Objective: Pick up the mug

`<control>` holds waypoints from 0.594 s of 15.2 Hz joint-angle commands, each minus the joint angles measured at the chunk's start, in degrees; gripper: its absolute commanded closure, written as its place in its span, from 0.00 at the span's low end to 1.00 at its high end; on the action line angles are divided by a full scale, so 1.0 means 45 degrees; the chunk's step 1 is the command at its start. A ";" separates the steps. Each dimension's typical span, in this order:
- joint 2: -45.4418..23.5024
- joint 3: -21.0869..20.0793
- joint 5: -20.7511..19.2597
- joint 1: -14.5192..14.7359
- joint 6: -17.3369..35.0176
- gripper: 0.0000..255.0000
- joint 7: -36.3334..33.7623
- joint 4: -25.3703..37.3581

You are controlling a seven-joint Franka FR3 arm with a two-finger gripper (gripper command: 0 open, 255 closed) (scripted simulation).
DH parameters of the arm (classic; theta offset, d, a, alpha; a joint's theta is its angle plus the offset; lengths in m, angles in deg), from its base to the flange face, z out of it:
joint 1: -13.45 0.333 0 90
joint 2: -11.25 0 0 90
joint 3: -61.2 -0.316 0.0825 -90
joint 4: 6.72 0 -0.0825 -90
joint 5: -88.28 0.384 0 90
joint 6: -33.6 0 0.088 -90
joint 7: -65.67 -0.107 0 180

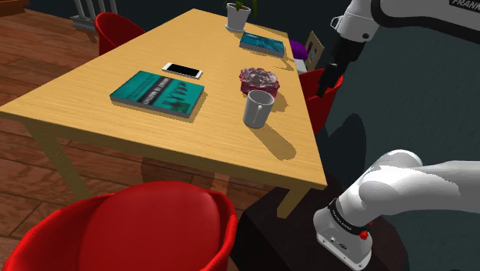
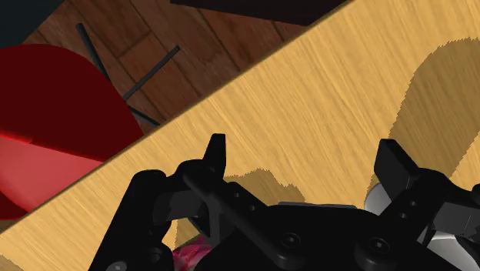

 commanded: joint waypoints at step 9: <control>-0.2968 -0.1142 0.1327 0.0443 0.1737 0.00 -0.1703 0.1118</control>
